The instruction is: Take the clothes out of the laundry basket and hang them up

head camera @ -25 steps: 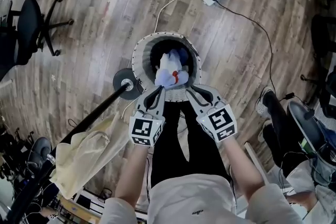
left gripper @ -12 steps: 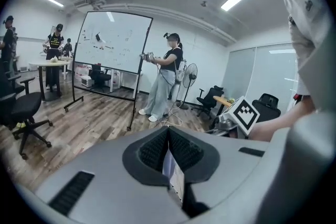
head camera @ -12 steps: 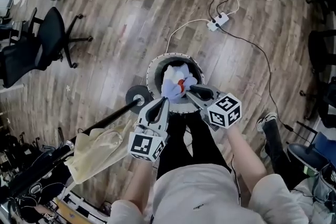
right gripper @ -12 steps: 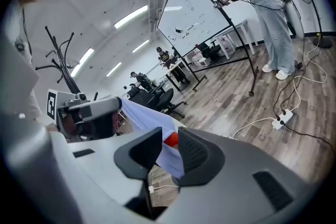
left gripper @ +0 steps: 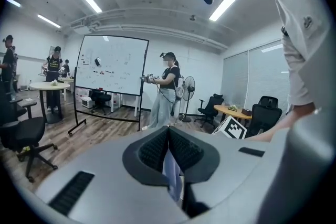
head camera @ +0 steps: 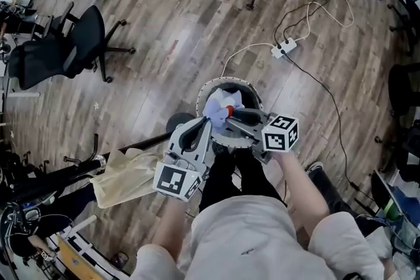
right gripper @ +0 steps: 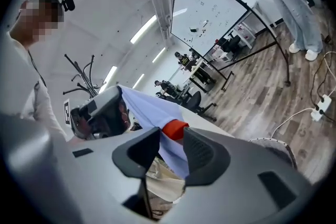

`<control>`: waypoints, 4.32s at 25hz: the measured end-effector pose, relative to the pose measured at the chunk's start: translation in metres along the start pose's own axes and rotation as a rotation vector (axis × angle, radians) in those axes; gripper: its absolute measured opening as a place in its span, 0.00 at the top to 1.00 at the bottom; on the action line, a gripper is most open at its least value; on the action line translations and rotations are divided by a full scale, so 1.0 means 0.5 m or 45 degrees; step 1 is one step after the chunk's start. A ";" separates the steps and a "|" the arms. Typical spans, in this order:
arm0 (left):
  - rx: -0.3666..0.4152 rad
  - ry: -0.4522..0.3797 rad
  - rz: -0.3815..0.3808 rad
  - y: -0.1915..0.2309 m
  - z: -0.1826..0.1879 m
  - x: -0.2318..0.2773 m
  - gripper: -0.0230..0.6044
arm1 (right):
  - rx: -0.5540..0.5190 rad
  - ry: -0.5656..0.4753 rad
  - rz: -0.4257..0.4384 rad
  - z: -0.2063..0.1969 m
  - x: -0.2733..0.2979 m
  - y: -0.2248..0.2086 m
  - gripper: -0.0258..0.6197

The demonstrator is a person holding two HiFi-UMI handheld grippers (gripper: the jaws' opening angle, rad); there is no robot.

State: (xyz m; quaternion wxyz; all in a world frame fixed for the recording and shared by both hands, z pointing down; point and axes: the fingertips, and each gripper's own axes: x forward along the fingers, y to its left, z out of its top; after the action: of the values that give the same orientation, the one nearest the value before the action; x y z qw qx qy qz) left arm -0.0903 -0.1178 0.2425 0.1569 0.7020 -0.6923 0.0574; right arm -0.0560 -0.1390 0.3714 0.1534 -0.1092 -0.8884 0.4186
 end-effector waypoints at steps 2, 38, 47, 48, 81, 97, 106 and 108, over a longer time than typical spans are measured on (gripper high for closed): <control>0.004 -0.010 0.019 0.005 0.018 -0.017 0.93 | 0.026 -0.014 0.078 0.013 0.009 0.032 0.76; -0.023 -0.191 0.378 0.124 0.007 -0.525 0.93 | -0.348 -0.146 0.425 0.104 0.202 0.519 0.95; 0.024 -0.224 0.372 0.108 0.009 -0.597 0.92 | -0.511 -0.168 0.485 0.093 0.192 0.669 0.95; 0.034 -0.238 0.372 0.106 0.016 -0.606 0.92 | -0.529 -0.165 0.491 0.090 0.194 0.683 0.95; 0.437 -0.487 0.395 0.089 0.271 -0.804 0.93 | -0.844 -0.130 0.762 0.041 0.267 1.005 0.93; 0.512 -0.543 0.529 0.127 0.381 -0.879 0.93 | -1.146 -0.143 0.407 -0.046 0.309 0.961 0.71; 0.548 -0.594 0.556 0.131 0.437 -0.903 0.93 | -1.152 -0.168 0.277 -0.036 0.300 0.921 0.85; 0.555 -0.607 0.557 0.128 0.444 -0.911 0.93 | -1.161 -0.202 0.264 -0.020 0.289 0.921 0.91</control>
State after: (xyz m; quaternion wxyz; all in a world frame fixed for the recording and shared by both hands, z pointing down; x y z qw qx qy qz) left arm -0.2001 0.2506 -0.0935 -0.1770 0.5485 -0.8142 0.0707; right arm -0.1566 0.2028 0.0458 -0.0212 -0.2212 -0.9750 0.0062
